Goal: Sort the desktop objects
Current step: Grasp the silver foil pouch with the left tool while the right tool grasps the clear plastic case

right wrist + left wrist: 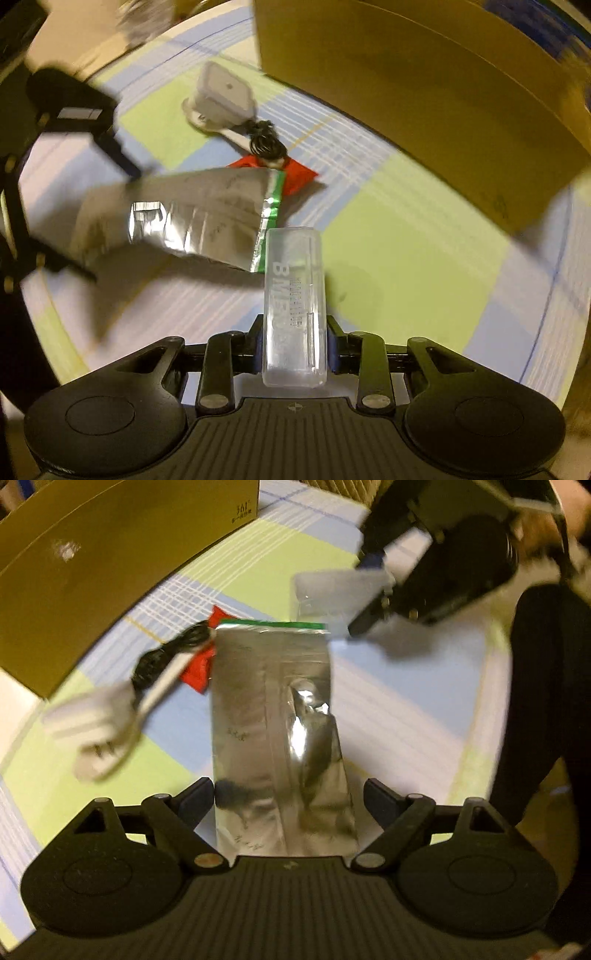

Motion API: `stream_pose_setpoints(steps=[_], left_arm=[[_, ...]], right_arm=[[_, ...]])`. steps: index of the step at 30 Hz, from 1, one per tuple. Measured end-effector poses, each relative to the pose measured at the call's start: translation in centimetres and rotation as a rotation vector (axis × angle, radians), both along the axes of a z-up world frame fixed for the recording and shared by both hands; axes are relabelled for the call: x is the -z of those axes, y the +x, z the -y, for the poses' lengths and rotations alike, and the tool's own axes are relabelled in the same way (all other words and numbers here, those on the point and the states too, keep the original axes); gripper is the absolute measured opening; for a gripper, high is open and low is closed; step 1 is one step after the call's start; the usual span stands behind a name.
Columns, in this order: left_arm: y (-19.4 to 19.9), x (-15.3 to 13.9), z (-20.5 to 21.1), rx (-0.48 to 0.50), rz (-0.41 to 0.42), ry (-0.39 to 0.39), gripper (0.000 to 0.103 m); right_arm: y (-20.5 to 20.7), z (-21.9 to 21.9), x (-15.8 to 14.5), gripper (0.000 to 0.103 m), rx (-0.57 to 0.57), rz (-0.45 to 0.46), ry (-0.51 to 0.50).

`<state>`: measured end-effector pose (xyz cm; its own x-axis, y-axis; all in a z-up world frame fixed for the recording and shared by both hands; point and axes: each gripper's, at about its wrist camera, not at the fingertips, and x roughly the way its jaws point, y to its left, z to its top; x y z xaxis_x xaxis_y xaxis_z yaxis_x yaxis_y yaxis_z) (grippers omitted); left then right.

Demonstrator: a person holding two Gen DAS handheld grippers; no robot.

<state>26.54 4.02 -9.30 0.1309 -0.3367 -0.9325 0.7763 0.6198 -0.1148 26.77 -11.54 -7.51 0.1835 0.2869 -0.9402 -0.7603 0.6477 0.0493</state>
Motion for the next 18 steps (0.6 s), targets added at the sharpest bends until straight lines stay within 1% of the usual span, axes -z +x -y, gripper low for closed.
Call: stream_pose_setpoints(steps=[3,5,7,10,15,18], left_arm=[[-0.9,-0.4,0.1,-0.072,-0.014,-0.044,0.084],[-1.0,-0.4,0.0,-0.146,-0.019,-0.069,0.084],[-0.8,-0.3,0.1,-0.195,-0.024,-0.077,0.084],[-0.1,0.4,0.5,-0.236,-0.034,-0.072,0.083],[1.0,0.5,0.7,-0.248,-0.058,-0.080,0.083],[2.0,0.8,0.5,-0.263,-0.076,-0.093,0.083]], right_arm=[[-0.9,1.1,-0.5,0.029,0.081,-0.009,0.038],[-1.4,1.5,-0.6,0.029,0.119,-0.010,0.059],[-1.8,1.5,-0.4,0.029,0.137,-0.013,0.075],[-2.5,1.6,-0.1,0.030,0.139,-0.015,0.072],[-2.5,1.8,0.0,0.049,0.153,-0.021,0.094],[-2.6,1.7,0.0,0.051,0.148,-0.012,0.103]])
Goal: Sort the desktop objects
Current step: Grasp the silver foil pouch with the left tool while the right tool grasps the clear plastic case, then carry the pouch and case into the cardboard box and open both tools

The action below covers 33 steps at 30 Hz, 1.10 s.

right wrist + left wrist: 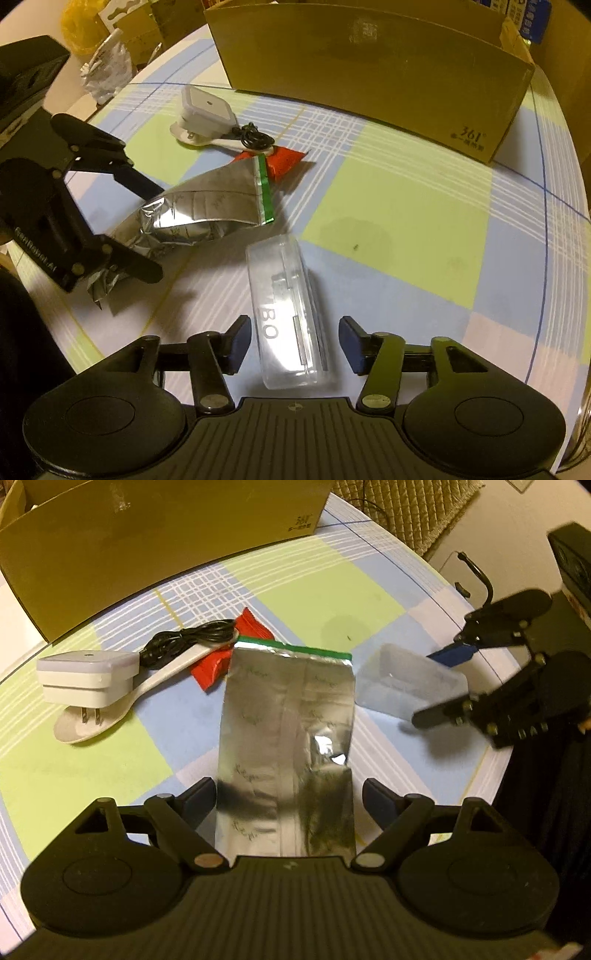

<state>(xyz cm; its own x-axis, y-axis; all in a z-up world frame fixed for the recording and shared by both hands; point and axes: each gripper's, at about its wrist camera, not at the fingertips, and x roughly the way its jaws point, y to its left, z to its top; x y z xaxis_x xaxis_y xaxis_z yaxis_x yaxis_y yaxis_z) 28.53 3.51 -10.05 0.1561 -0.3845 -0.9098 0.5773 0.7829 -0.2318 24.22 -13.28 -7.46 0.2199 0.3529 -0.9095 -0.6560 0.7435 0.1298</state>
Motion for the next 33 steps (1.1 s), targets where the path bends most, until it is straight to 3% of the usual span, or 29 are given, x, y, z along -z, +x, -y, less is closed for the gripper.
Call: stream_pose_setpoints(steps=[1,3,10,13,16,20,27,30,33], left_arm=[[0.2,0.1,-0.1,-0.005,-0.003,-0.001,0.083],[0.5,0.3,-0.2,-0.015,-0.012,0.004,0.071],[0.6,0.9,0.0,-0.006,-0.004,0.029,0.065],[0.3,0.7,0.3,-0.008,0.026,0.067,0.050],[-0.1,0.6,0.7,-0.011,0.051,0.093,0.045],[-0.5,0.6,0.9,-0.022,0.068,0.112,0.040],[-1.3,0.3,0.3,-0.128,0.057,0.072,0.037],[-1.9,0.0,-0.3,-0.191,0.049,0.047,0.036],[-2.7,-0.5,-0.8,-0.249,0.053,0.024,0.028]], right_arm=[[-0.1,0.1,-0.1,0.051,-0.001,0.005,0.001],[-0.2,-0.2,-0.1,0.051,-0.010,0.025,-0.007],[-0.3,-1.0,0.4,0.051,-0.027,0.060,-0.021],[-0.2,-1.1,0.5,0.050,-0.020,0.061,-0.025],[-0.4,-1.2,0.6,0.049,-0.016,0.063,-0.029],[-0.7,-1.1,0.8,0.034,0.021,0.077,-0.036],[-2.0,-1.4,0.6,0.029,0.045,0.158,-0.054],[-2.6,-0.7,-0.2,0.029,0.107,0.164,-0.006],[-3.3,-0.1,-1.0,0.029,0.166,0.154,0.037]])
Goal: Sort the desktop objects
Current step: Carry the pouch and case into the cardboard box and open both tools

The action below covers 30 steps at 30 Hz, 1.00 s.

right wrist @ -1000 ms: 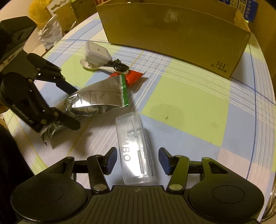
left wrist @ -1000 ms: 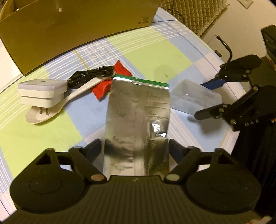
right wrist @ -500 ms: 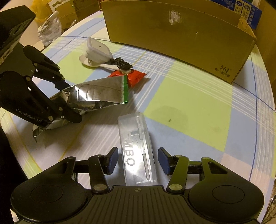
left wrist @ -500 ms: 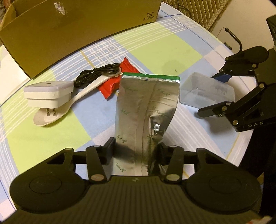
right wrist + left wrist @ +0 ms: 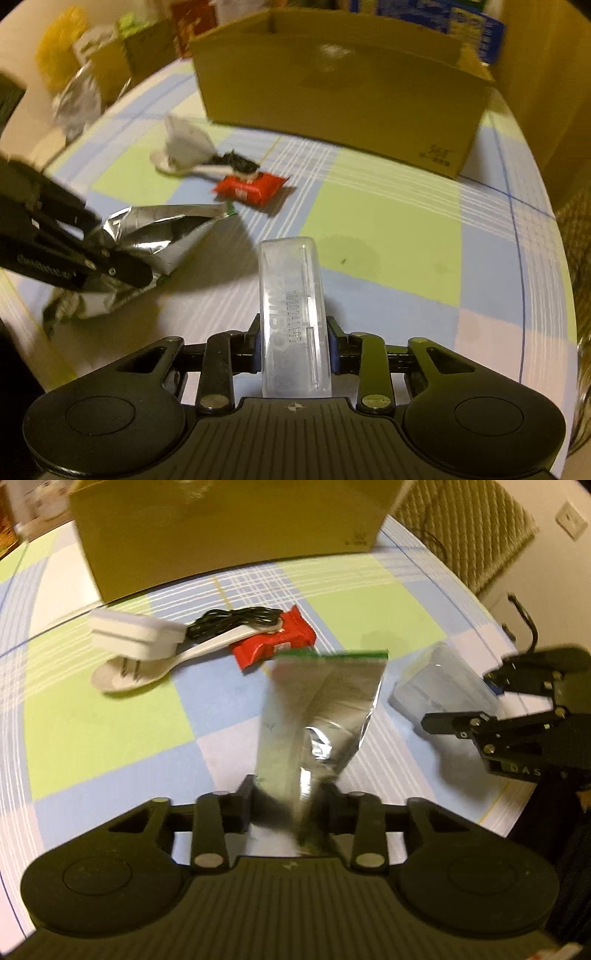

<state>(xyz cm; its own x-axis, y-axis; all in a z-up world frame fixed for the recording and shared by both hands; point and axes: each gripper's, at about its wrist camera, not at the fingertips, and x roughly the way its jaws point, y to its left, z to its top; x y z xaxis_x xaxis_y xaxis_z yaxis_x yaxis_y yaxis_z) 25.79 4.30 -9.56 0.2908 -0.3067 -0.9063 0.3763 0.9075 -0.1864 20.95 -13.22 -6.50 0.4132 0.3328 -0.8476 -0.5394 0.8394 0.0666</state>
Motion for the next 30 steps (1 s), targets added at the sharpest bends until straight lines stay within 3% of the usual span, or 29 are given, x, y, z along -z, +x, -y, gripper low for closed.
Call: stream_pose_setpoints(steps=[12,30], left_arm=[[-3.5,-1.1,0.3,-0.096,0.022,-0.048,0.027],[-7.2,-5.3,-0.2,-0.283,0.099,-0.157,0.027]], right_arm=[[-3.1,1.0,-2.3,0.029,0.044,0.010,0.055],[-4.3,2.4,-5.1,0.029,0.102,0.069,0.073]])
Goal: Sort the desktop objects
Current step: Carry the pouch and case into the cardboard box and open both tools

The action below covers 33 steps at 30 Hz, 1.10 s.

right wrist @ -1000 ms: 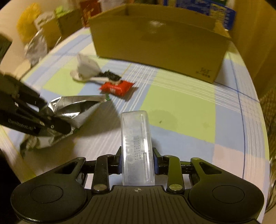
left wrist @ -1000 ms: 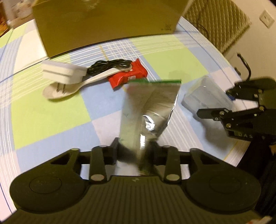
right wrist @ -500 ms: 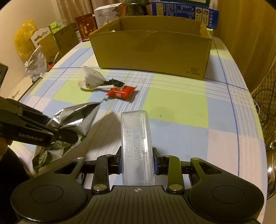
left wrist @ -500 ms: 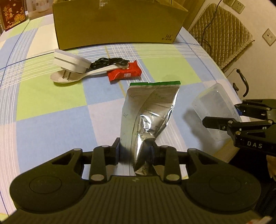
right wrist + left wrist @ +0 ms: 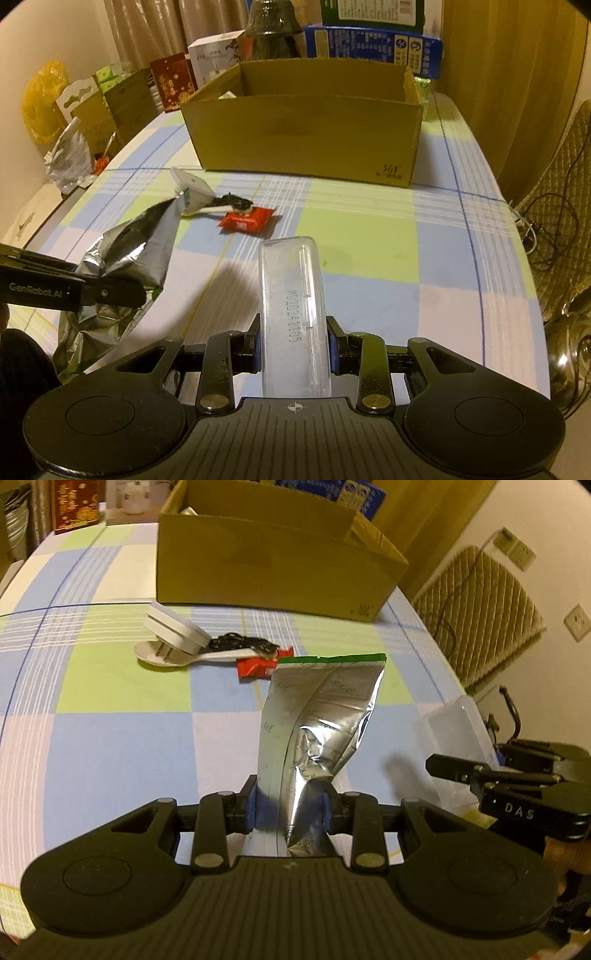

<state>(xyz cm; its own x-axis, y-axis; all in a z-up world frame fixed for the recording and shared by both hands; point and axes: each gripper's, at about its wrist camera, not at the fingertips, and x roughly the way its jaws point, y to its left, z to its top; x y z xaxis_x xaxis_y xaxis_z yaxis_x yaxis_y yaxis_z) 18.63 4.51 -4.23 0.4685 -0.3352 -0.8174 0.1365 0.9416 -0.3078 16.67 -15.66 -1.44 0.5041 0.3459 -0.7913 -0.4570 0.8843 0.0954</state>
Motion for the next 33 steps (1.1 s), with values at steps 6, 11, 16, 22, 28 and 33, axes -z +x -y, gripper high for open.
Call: stream_pose_setpoints(steps=[6,11,16,22,28,33], left_arm=[[-0.9,-1.0,-0.1,-0.038,0.030,-0.006,0.027],[-1.4,-1.6,-0.3,-0.052,0.044,0.005,0.027],[-1.6,-2.1,-0.9,-0.073,0.053,0.005,0.027],[-1.3,-2.5,-1.9,-0.095,0.057,0.005,0.027],[-0.4,-3.4,-2.6,-0.092,0.072,0.017,0.027],[1.1,-4.8,-3.0,-0.082,0.089,0.031,0.027]], right_arm=[[-0.1,0.1,-0.6,0.029,-0.001,0.015,0.007],[-0.1,0.2,-0.9,0.029,-0.002,0.022,0.013],[-0.1,0.5,-1.2,0.029,0.002,0.025,0.017],[0.3,1.0,-1.4,0.029,0.014,0.028,0.019],[1.4,1.0,-2.3,0.029,0.013,0.040,0.022],[2.9,0.6,-3.8,0.029,0.002,0.065,0.024]])
